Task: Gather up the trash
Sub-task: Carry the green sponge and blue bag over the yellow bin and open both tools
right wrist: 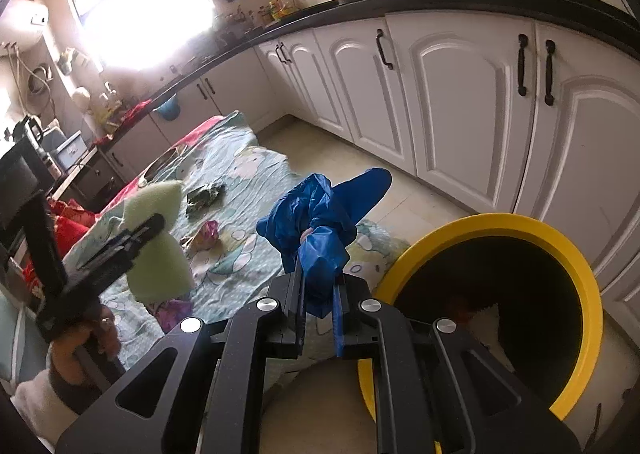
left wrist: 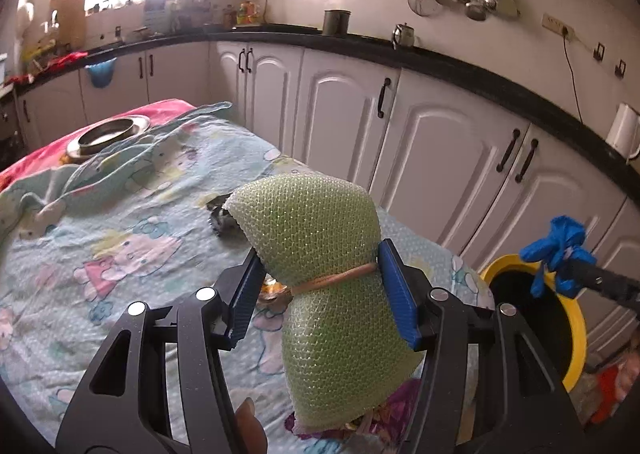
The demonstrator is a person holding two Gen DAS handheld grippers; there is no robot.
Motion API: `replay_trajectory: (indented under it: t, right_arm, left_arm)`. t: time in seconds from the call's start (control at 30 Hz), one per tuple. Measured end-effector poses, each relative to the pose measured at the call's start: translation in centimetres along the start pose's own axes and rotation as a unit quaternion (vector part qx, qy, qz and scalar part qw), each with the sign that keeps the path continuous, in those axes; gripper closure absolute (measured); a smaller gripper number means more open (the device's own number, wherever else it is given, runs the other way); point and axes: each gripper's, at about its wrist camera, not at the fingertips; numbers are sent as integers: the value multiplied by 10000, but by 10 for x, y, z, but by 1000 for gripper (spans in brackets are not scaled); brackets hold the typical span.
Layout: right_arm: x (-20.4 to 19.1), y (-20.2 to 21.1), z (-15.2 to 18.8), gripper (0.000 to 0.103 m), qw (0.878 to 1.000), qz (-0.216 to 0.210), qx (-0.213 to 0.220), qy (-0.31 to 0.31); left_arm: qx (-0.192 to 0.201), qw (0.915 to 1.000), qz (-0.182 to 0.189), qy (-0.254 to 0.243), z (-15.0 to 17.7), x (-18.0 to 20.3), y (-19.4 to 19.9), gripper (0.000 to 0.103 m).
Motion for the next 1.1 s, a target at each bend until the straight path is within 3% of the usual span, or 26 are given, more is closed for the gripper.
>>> replay_trajectory:
  t: [0.6,0.77,1.1]
  right_arm:
    - [43,19,6,93,9980,-9,221,-588]
    - [51,25,9,93,9973,19,268,-688]
    - [66,39,22,93,9943,145,405,-971]
  left_arm:
    - [117,9941,-99,-1078,-7,67,-47,54]
    - [-111,9964,413,-728,-18,67,-57,54]
    - [-210,9953,717,-613,-27,84,-63,54]
Point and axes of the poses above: each gripper's, at about its wrist camera, not at the fingertips, and y roughly against the way its jaws point, x to its right, z to its underside, and after that the axes turned 11 degrees about -x, right-handed
